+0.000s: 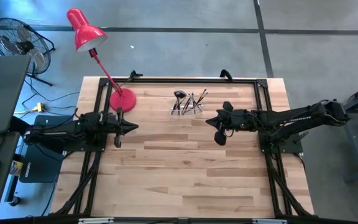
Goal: Put items in baskets/containers
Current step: Return to Home Position
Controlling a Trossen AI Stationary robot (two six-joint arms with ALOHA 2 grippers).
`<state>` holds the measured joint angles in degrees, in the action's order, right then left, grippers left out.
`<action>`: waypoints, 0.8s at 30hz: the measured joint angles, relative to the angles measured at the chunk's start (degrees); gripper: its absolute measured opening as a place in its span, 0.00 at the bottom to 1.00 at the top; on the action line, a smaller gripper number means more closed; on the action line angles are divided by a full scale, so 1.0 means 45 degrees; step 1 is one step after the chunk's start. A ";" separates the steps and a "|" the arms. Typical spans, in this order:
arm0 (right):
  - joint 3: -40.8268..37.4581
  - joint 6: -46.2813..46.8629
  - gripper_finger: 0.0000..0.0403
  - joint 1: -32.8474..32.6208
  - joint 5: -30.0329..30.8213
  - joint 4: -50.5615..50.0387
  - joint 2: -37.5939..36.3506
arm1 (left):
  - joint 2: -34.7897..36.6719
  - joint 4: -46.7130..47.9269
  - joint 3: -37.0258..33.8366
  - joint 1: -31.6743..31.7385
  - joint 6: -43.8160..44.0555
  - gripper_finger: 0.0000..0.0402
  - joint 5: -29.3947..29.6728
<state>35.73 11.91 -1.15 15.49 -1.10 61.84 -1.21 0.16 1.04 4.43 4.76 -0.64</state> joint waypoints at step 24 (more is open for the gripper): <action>-0.3704 -0.1457 0.00 -0.1616 0.0002 0.2175 -0.3376 | -0.0029 -0.0054 -0.0039 0.0015 0.0004 0.00 0.0031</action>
<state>19.06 5.35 -8.43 15.49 8.69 46.65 -1.34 -0.08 0.86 4.49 4.78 -0.50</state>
